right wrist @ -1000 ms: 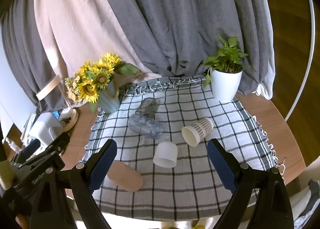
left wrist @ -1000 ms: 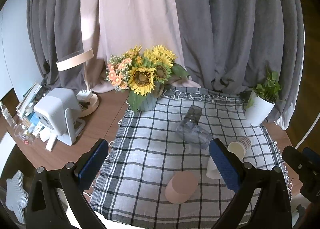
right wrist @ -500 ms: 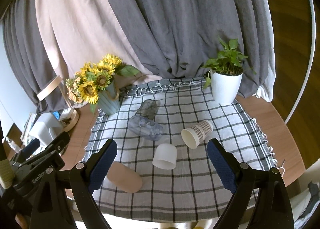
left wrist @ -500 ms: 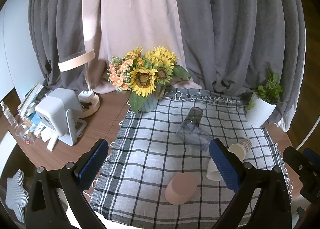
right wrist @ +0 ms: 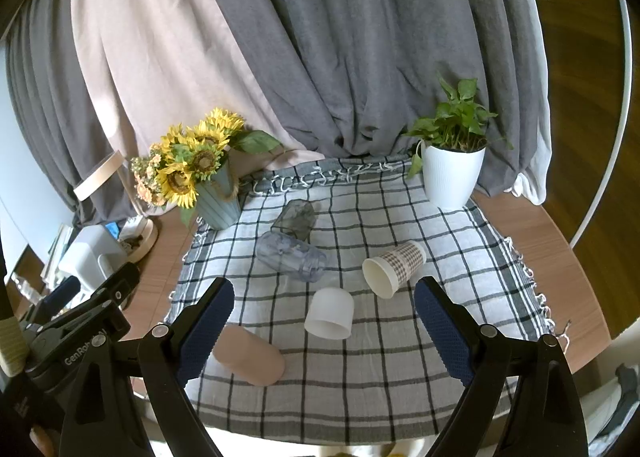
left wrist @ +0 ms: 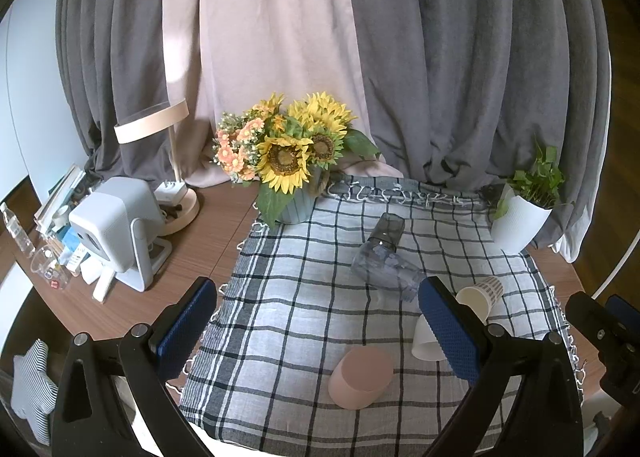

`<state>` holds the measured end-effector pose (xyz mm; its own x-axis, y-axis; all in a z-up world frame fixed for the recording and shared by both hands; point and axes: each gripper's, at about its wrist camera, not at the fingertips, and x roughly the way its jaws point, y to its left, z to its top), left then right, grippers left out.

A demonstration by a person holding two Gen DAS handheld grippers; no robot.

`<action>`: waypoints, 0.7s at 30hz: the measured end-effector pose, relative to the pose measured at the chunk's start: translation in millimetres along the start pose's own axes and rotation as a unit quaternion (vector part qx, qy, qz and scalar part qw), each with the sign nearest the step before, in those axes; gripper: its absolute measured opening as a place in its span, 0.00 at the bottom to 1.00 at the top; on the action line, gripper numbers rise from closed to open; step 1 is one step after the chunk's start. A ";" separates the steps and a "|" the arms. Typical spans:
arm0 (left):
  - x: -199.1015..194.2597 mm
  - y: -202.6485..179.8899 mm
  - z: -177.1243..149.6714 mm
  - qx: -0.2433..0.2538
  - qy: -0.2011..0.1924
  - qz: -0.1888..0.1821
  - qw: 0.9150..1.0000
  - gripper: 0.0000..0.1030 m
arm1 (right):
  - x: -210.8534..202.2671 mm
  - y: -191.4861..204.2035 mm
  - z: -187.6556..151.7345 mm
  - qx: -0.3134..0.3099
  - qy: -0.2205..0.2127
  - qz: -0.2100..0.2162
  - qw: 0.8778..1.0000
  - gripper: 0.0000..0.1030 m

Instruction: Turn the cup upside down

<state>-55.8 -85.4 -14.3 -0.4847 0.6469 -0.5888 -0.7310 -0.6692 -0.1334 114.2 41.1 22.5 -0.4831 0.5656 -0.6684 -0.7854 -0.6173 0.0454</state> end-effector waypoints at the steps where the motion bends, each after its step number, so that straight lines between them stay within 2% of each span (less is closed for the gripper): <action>1: 0.2 -0.1 0.2 0.000 0.000 0.000 1.000 1.00 | 0.1 0.0 0.1 0.000 0.000 0.000 1.000 0.89; 21: 1.0 -1.2 2.3 0.001 0.000 0.000 1.000 1.00 | 0.2 0.7 0.5 -0.001 0.001 -0.001 1.000 0.89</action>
<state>-56.5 -83.1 -13.0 -0.4841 0.6466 -0.5896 -0.7322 -0.6682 -0.1316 113.3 41.0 22.7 -0.4806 0.5664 -0.6695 -0.7861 -0.6166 0.0427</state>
